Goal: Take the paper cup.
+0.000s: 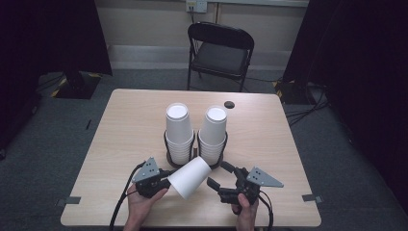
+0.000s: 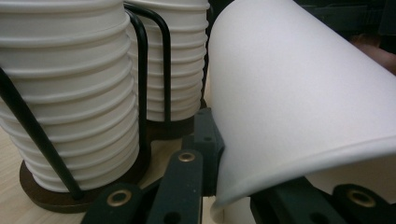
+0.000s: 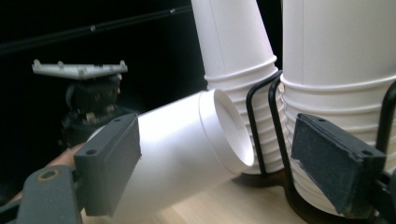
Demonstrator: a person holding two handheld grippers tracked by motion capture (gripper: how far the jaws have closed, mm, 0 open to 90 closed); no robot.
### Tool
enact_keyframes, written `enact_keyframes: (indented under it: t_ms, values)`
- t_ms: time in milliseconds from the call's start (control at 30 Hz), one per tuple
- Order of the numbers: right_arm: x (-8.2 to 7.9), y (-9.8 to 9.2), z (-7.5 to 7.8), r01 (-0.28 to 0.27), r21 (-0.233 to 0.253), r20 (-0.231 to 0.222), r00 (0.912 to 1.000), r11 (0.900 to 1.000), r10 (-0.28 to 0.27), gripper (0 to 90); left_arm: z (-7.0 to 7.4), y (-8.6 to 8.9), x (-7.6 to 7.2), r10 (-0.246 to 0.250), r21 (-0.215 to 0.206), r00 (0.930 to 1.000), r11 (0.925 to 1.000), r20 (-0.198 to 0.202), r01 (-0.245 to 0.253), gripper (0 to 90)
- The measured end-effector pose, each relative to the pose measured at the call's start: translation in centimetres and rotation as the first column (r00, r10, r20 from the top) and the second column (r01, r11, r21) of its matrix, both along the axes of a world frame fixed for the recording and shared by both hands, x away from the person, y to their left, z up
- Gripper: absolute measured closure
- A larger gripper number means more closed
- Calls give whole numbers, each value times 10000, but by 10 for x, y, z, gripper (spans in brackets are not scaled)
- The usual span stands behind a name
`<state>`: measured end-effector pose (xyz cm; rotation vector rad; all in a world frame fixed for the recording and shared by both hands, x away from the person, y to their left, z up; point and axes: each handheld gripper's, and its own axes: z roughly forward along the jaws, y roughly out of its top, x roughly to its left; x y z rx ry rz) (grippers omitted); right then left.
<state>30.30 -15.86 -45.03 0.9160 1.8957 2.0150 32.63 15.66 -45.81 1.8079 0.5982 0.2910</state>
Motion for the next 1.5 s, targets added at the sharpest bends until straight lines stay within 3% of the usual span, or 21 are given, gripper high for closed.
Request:
enact_keyframes:
  t_ms: [233, 400, 433, 467, 500, 600, 733, 867, 1100, 1133, 1233, 1367, 1500]
  values:
    - [-3, 2, -7, 199, -521, 593, 9981, 9984, -168, 129, 4, -1, 3, -89, 424, 9999, 9991, -134, 95, 849]
    - [-3, 5, -10, 345, -896, 539, 9981, 9954, -297, 128, 8, -1, 5, -128, 656, 9991, 9977, -394, 154, 850]
    - [-3, 6, -10, 345, -1085, 422, 9987, 9935, -300, 133, 10, -2, 6, -149, 853, 9989, 9962, -454, 187, 850]
    - [-4, 7, -10, 647, -1379, 296, 9977, 9883, -611, 155, 12, -3, 7, -146, 1385, 9984, 9901, -537, 219, 850]
    - [-4, 7, -10, 693, -1455, 268, 9975, 9869, -661, 158, 13, -4, 8, -171, 1509, 9980, 9882, -615, 263, 851]
    - [-6, 8, -10, 244, -1548, 346, 9992, 9876, -193, 140, 15, -5, 11, -297, 1716, 9960, 9842, -840, 439, 850]
    - [-8, 11, -10, 367, -2088, 660, 9975, 9773, -234, 141, 17, -6, 14, -248, 2051, 9931, 9776, -1149, 481, 851]
    - [-11, 11, -13, 301, -2176, 860, 9962, 9756, -116, 143, 19, -6, 16, -219, 2159, 9916, 9752, -1278, 493, 851]
    - [-14, 18, -16, 730, -3175, 1770, 9841, 9454, -165, 132, 25, -9, 19, -458, 2540, 9899, 9640, -1345, 791, 850]
    - [-15, 19, -16, 698, -3252, 1782, 9839, 9431, -113, 132, 28, -10, 21, -531, 2676, 9888, 9594, -1392, 892, 850]
    - [-16, 23, -17, 673, -3589, 1812, 9834, 9310, -12, 132, 31, -11, 22, -490, 2818, 9860, 9550, -1594, 930, 851]
    - [-15, 25, -19, 612, -3720, 1682, 9857, 9262, 24, 131, 34, -12, 26, -518, 3142, 9807, 9430, -1885, 1102, 850]
    - [-16, 27, -21, 716, -4153, 1834, 9830, 9069, 64, 128, 38, -14, 29, -517, 3269, 9755, 9372, -2140, 1214, 851]
